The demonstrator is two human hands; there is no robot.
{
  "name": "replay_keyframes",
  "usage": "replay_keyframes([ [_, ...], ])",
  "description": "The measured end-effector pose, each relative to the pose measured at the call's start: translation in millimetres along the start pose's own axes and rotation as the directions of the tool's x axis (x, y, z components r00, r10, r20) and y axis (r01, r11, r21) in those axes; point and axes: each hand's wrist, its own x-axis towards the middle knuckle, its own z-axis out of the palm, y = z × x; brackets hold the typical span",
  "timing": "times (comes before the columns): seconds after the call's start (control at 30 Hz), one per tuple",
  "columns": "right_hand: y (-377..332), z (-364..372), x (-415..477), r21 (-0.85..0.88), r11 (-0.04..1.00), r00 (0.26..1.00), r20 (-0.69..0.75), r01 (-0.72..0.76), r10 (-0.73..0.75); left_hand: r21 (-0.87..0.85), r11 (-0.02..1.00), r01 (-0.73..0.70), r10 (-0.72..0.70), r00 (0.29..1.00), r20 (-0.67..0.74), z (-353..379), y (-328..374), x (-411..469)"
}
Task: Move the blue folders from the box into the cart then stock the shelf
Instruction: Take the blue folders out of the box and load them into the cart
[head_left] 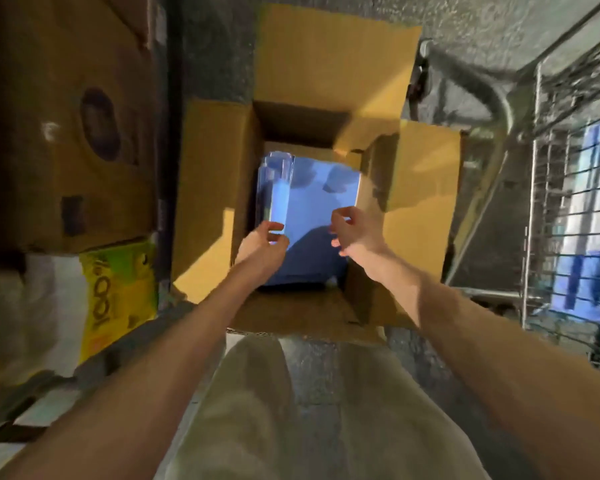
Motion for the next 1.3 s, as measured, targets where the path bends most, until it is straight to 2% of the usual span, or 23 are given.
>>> replay_keyframes([
  [0.37, 90.2, 40.8, 102.8, -0.09, 0.995, 0.996, 0.078, -0.04, 0.047, 0.16, 0.987, 0.014, -0.011, 1.0, -0.018, 76.9, -63.8, 123.4],
  [0.5, 102.8, 54.5, 120.2, -0.137, 0.99, 0.996, 0.09, -0.011, 0.024, 0.123, 0.992, 0.017, -0.012, 0.999, -0.043, 98.0, -73.4, 130.5],
  [0.6, 105.3, 61.1, 128.2, -0.085, 0.996, 0.996, 0.086, -0.018, 0.026, 0.032, 0.997, 0.066, -0.061, 0.99, -0.13, 98.4, -75.3, 133.8],
  [0.67, 101.7, 65.0, 133.2, -0.06, 0.998, 0.998, 0.07, -0.005, 0.009, -0.036, 0.998, 0.06, -0.064, 0.988, -0.141, 93.8, -77.5, 135.9],
  [0.77, 88.4, 68.8, 137.0, -0.031, 0.999, 0.999, 0.017, 0.032, -0.032, -0.028, 0.999, 0.023, -0.025, 0.998, -0.061, 91.9, -72.1, 132.4],
  [0.83, 79.0, 69.6, 137.4, -0.037, 0.998, 0.998, -0.022, 0.056, -0.057, -0.075, 0.997, -0.004, 0.008, 0.998, 0.061, 94.6, -63.0, 128.1],
  [0.93, 73.7, 64.7, 137.3, -0.031, 0.996, 0.993, -0.075, 0.086, -0.088, -0.112, 0.993, -0.034, 0.064, 0.961, 0.27, 101.3, -48.5, 116.9],
  [1.0, 74.8, 55.2, 138.5, -0.034, 0.996, 0.989, -0.115, 0.088, -0.092, -0.141, 0.989, -0.049, 0.092, 0.943, 0.319, 107.2, -42.6, 111.9],
  [1.07, 78.7, 44.3, 141.2, -0.046, 0.995, 0.983, -0.152, 0.094, -0.1, -0.132, 0.985, -0.112, 0.144, 0.955, 0.258, 111.3, -42.6, 116.0],
  [1.13, 86.1, 35.4, 143.5, -0.109, 0.986, 0.982, -0.129, 0.123, -0.137, -0.08, 0.984, -0.16, 0.17, 0.976, 0.137, 112.4, -47.6, 127.0],
  [1.23, 96.3, 28.4, 145.4, -0.121, 0.983, 0.988, -0.06, 0.137, -0.145, -0.091, 0.989, -0.114, 0.108, 0.992, -0.068, 104.0, -59.3, 149.4],
  [1.3, 101.4, 27.3, 147.9, -0.099, 0.984, 0.987, -0.047, 0.147, -0.152, -0.095, 0.993, -0.069, 0.055, 0.988, -0.142, 98.5, -70.5, 159.3],
])
